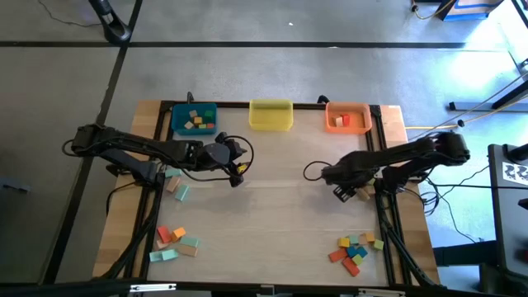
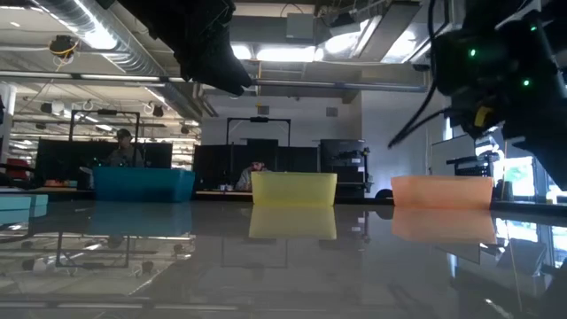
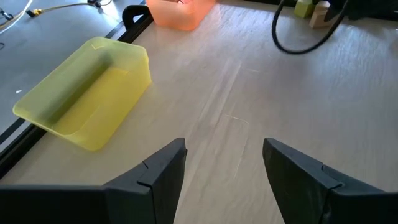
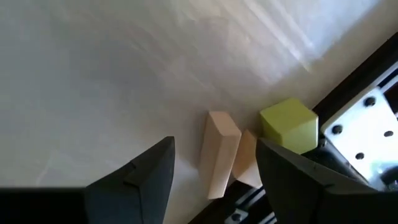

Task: Sort blocks by size
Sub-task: Put the brown rectangle block into the yellow bin

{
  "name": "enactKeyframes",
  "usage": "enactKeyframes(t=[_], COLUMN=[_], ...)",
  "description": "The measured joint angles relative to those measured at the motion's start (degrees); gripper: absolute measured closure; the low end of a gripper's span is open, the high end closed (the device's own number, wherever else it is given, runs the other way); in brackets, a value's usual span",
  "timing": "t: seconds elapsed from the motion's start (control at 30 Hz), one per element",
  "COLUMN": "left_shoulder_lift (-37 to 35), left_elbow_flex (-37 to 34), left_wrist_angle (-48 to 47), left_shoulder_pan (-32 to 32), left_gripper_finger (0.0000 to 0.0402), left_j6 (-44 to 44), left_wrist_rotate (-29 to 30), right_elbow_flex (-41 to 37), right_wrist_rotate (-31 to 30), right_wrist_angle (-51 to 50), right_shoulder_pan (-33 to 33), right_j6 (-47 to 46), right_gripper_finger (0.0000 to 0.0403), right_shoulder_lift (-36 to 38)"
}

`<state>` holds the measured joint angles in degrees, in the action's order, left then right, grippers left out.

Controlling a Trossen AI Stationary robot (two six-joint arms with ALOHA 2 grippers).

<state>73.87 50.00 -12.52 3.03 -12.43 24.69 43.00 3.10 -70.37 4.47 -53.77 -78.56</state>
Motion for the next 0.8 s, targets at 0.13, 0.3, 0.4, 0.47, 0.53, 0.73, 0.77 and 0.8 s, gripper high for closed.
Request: enactKeyframes(t=[0.13, 0.3, 0.4, 0.47, 0.53, 0.73, 0.77, 0.8], left_shoulder_lift=[0.02, 0.0, 0.02, 0.02, 0.02, 0.0, 0.01, 0.01], left_elbow_flex=[0.0, 0.0, 0.0, 0.0, 0.0, 0.0, 0.0, 0.0], left_wrist_angle=[0.0, -0.02, -0.09, -0.09, -0.11, -0.13, -0.13, -0.13], left_shoulder_pan=[0.0, 0.0, 0.0, 0.0, 0.0, 0.0, 0.0, 0.0], left_gripper_finger=[0.0199, 0.0199, 0.0199, 0.0199, 0.0199, 0.0199, 0.0199, 0.0199], left_j6=[0.62, 0.87, 0.87, 0.87, 0.87, 0.87, 0.87, 0.87], left_wrist_rotate=[0.0, 0.0, 0.0, 0.0, -0.01, -0.01, -0.02, -0.02], right_elbow_flex=[0.0, -0.02, -0.01, -0.01, 0.01, 0.09, 0.09, 0.09], right_wrist_rotate=[2.13, 3.11, 4.05, 4.15, 4.84, 6.41, 6.6, 6.76], right_wrist_angle=[-0.19, 0.16, 1.15, 2.22, 3.28, 4.24, 4.34, 4.39], right_shoulder_pan=[0.0, 0.0, 0.0, 0.0, 0.0, 0.0, 0.0, 0.0], right_j6=[1.59, 5.08, 7.29, 8.53, 9.84, 12.37, 12.52, 12.69], right_gripper_finger=[0.018, 0.018, 0.018, 0.018, 0.018, 0.0203, 0.0215, 0.0227], right_shoulder_lift=[-4.94, -10.67, -13.33, -14.67, -15.74, -16.96, -16.96, -16.96])
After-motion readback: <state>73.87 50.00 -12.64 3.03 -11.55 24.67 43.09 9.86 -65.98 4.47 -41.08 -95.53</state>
